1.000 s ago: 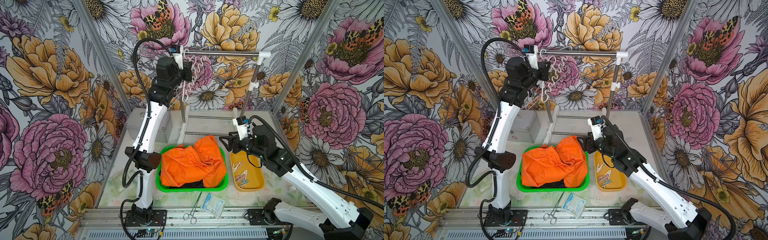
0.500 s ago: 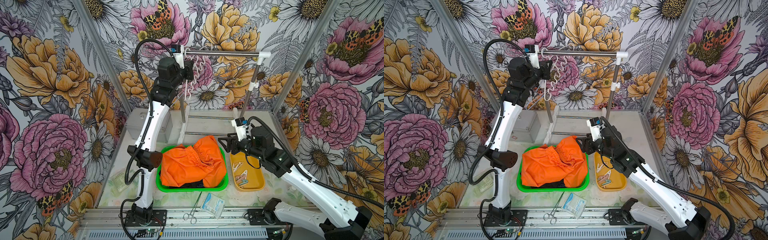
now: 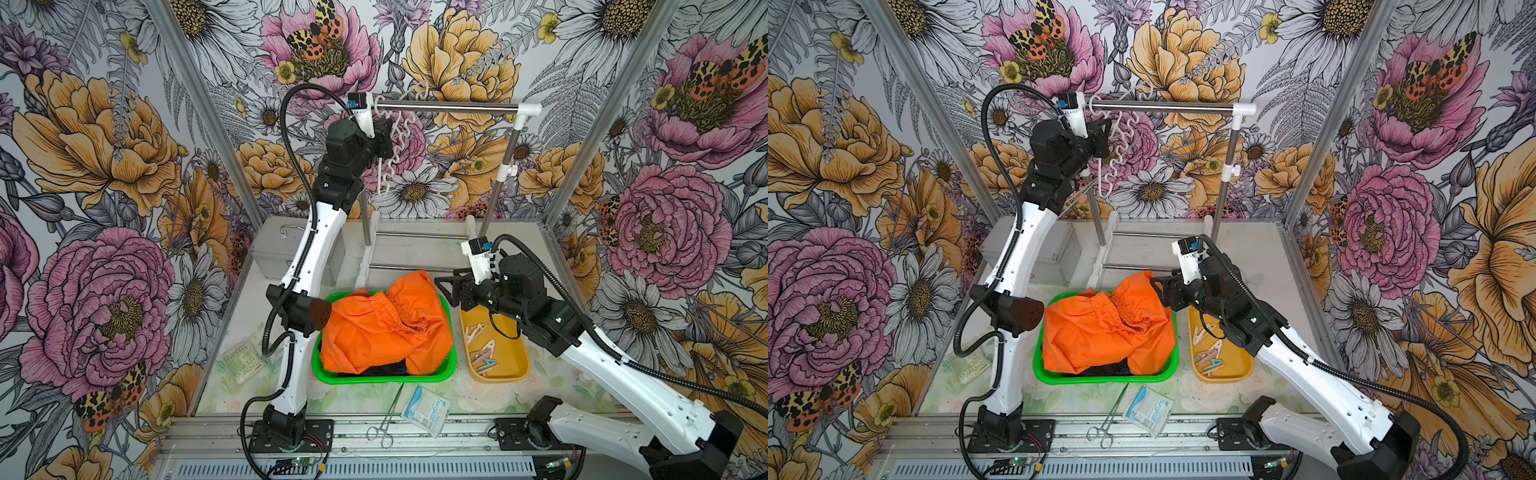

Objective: Remove the clothespins securing shorts to the hanger
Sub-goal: Place the hanger on the clothesline.

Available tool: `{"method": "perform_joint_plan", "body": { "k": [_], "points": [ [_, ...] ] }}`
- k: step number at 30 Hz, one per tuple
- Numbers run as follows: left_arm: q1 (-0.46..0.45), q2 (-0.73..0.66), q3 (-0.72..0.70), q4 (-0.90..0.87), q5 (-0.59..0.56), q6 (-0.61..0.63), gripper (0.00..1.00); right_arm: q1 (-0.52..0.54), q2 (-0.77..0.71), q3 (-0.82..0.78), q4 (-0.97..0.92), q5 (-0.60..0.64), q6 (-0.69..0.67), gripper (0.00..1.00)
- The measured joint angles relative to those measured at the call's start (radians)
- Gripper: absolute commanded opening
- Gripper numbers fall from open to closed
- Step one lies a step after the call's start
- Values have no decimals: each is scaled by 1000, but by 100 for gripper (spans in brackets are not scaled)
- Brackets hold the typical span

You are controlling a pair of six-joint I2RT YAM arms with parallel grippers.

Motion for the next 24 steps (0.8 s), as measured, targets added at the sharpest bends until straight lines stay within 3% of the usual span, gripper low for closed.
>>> {"method": "perform_joint_plan", "body": {
  "k": [18, 24],
  "points": [
    [-27, 1, -40, 10, -76, 124, 0, 29, 34, 0, 1, 8, 7, 69],
    [-33, -55, -119, -19, -71, 144, 44, 29, 34, 0, 0, 34, -2, 75]
  ]
}}
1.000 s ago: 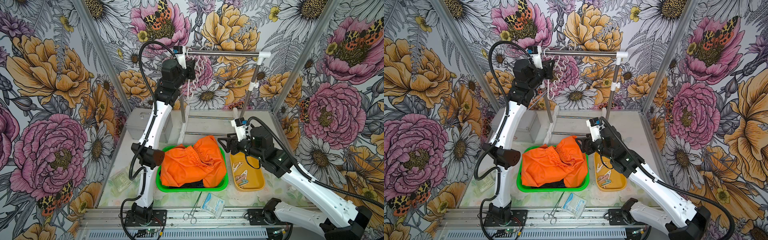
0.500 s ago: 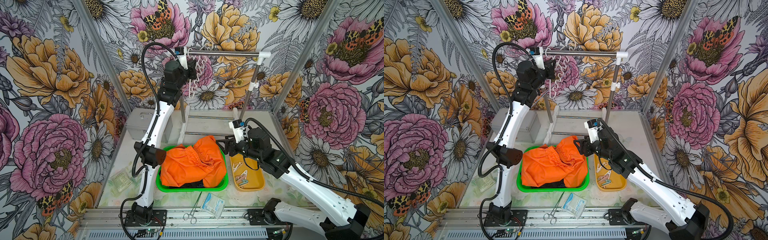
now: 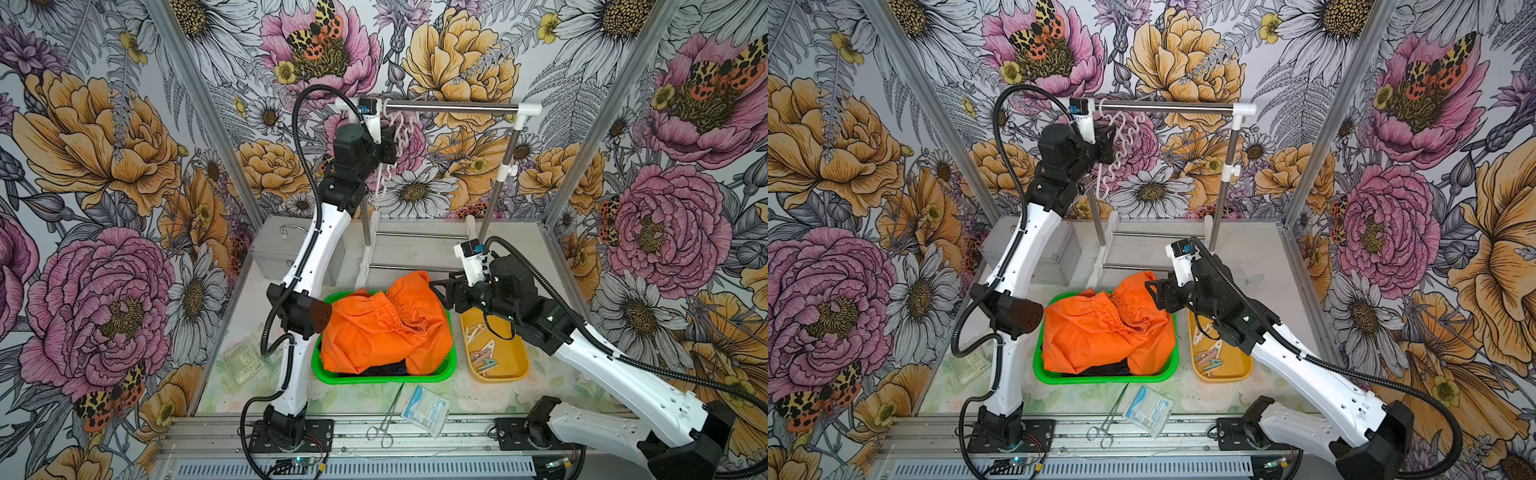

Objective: Remove the clothespins securing shorts to the hanger
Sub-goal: Place the hanger on the clothesline.

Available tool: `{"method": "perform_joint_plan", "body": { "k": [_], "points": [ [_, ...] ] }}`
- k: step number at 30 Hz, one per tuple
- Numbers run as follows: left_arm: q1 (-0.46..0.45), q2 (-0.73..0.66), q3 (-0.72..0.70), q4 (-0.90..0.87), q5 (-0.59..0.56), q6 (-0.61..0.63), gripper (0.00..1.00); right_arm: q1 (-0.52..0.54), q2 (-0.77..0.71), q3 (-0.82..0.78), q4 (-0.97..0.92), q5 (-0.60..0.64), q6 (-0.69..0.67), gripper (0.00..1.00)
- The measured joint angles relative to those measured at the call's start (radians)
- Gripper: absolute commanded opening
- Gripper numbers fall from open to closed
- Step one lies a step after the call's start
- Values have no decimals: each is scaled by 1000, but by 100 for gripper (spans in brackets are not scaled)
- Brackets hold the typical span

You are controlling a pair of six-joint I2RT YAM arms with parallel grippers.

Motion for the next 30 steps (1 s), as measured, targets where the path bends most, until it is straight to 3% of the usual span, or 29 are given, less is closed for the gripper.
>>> {"method": "perform_joint_plan", "body": {
  "k": [3, 10, 23, 24, 30],
  "points": [
    [-7, -48, -68, -25, 12, 11, 54, 0, 0, 3, 0, 17, -8, 77],
    [-34, -266, -322, -53, 26, 16, 61, -6, -1, 12, 0, 52, -30, 80],
    [-85, -977, -1112, 72, 70, 17, 72, -35, -117, 7, -15, 248, -81, 96],
    [-85, -1029, -1164, 77, 61, 17, 73, -36, -132, 2, -14, 271, -81, 100],
    [-68, -1365, -1419, 76, -89, 21, 84, -38, -232, -72, -17, 415, -86, 100]
  ]
}}
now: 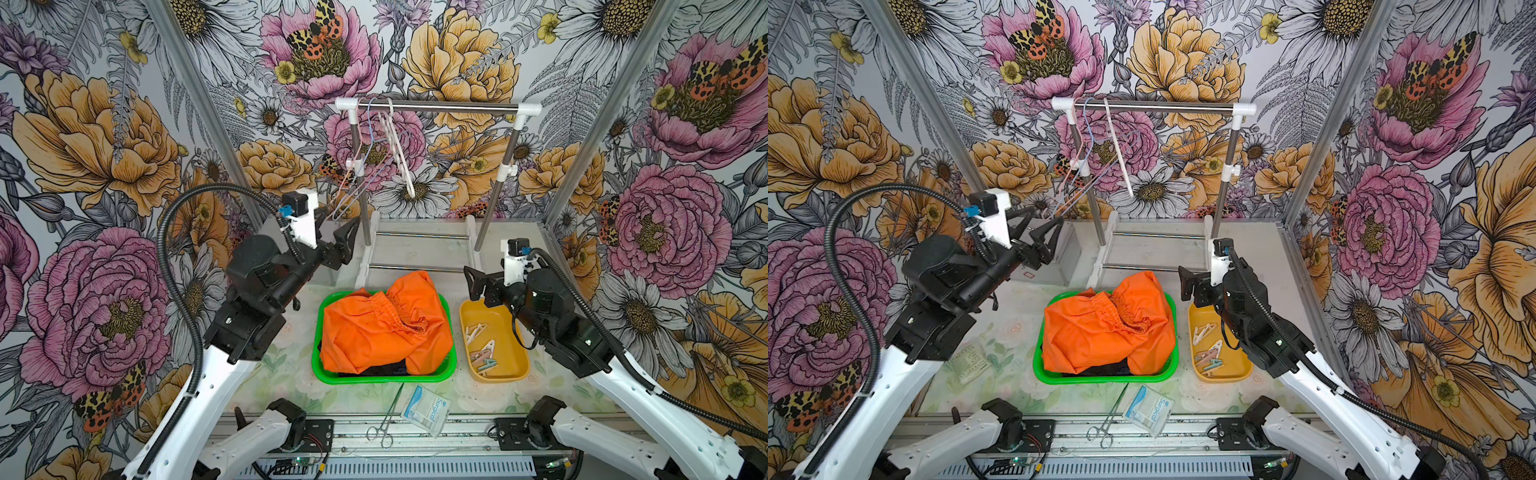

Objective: Remove the clothespins securing shorts to the hanger
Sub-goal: Place the hanger on the clothesline, then reset both arms

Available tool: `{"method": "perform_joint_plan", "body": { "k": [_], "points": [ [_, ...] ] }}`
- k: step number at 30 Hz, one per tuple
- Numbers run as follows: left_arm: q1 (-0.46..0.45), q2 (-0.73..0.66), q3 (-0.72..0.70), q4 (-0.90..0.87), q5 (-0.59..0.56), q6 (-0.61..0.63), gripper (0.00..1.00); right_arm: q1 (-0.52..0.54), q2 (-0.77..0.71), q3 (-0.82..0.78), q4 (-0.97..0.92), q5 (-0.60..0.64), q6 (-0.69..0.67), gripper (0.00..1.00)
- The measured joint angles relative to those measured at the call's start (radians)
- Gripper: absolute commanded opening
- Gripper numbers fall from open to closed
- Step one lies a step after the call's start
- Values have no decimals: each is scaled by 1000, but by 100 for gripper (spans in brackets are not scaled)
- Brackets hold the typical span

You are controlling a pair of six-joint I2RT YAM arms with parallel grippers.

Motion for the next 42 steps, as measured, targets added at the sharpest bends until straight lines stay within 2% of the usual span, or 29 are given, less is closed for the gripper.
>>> {"method": "perform_joint_plan", "body": {
  "k": [6, 9, 16, 19, 26, 34, 42],
  "points": [
    [72, -203, -167, -22, -208, -13, 99, -8, -66, -75, 2, 134, -30, 100],
    [144, -224, -275, -23, -255, -36, 99, -16, -70, -106, 2, 210, -30, 100],
    [390, -195, -542, 47, -220, -139, 99, -60, -18, -188, 7, 397, -6, 100],
    [438, -175, -637, 129, -200, -151, 99, -98, 19, -227, 23, 433, 4, 100],
    [492, -63, -784, 383, -132, -145, 99, -229, 14, -356, 151, 414, 1, 100],
    [549, 84, -906, 655, -67, -72, 99, -339, -23, -542, 428, 338, -50, 100],
    [562, 283, -977, 957, 32, -12, 99, -428, 58, -644, 686, 251, -114, 100]
  ]
}}
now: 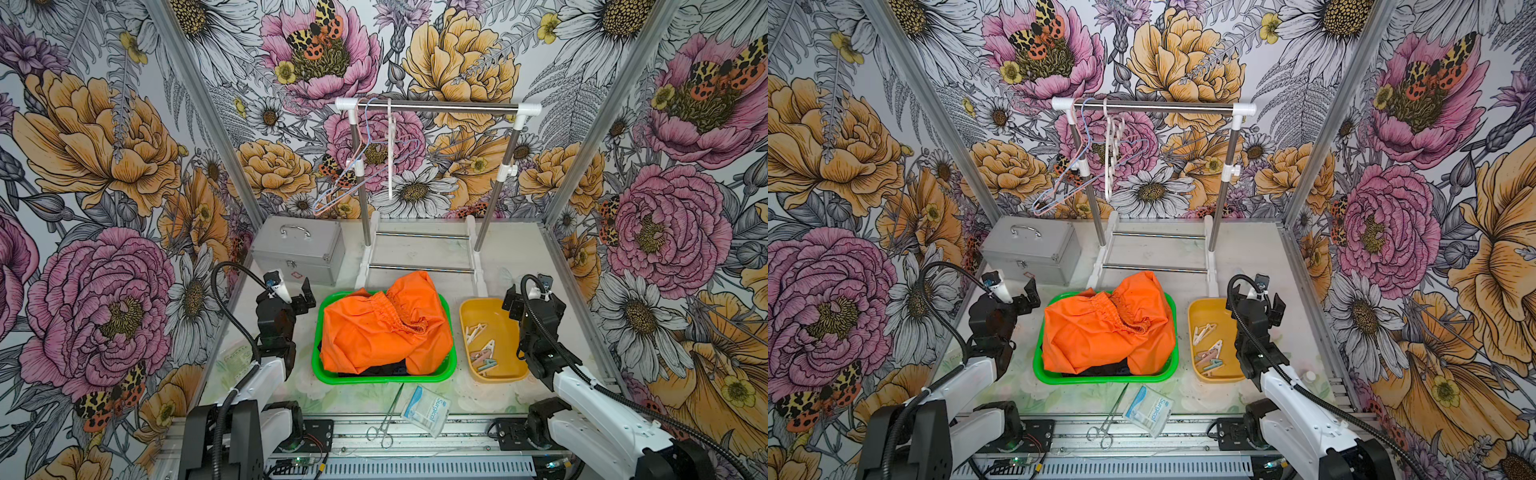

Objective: Remove the clothespins securing shorts to the hanger
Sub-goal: Reset both arms

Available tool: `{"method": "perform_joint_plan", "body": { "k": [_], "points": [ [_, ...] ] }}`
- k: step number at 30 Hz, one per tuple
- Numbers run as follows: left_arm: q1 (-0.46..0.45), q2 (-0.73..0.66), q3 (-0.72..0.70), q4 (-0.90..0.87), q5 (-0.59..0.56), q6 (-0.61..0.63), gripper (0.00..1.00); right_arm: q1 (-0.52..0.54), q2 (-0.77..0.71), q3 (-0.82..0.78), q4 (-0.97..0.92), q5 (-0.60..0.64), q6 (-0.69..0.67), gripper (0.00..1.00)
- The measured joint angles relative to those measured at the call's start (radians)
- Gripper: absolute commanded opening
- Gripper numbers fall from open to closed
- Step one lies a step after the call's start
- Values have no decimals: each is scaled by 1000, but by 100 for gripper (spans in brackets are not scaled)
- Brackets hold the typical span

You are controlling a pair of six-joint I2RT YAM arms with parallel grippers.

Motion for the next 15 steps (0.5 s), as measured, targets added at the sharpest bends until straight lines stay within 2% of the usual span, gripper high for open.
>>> {"method": "perform_joint_plan", "body": {
  "k": [8, 11, 15],
  "points": [
    [-1, 293, -7, 308, 108, 13, 99, -76, 87, -75, 208, -108, -36, 100],
    [-2, 414, -29, 501, 127, 6, 99, -101, 138, -86, 273, -154, -36, 100],
    [14, 443, -36, 566, 166, 6, 99, -127, 250, -87, 386, -214, -36, 100]
  ]
}}
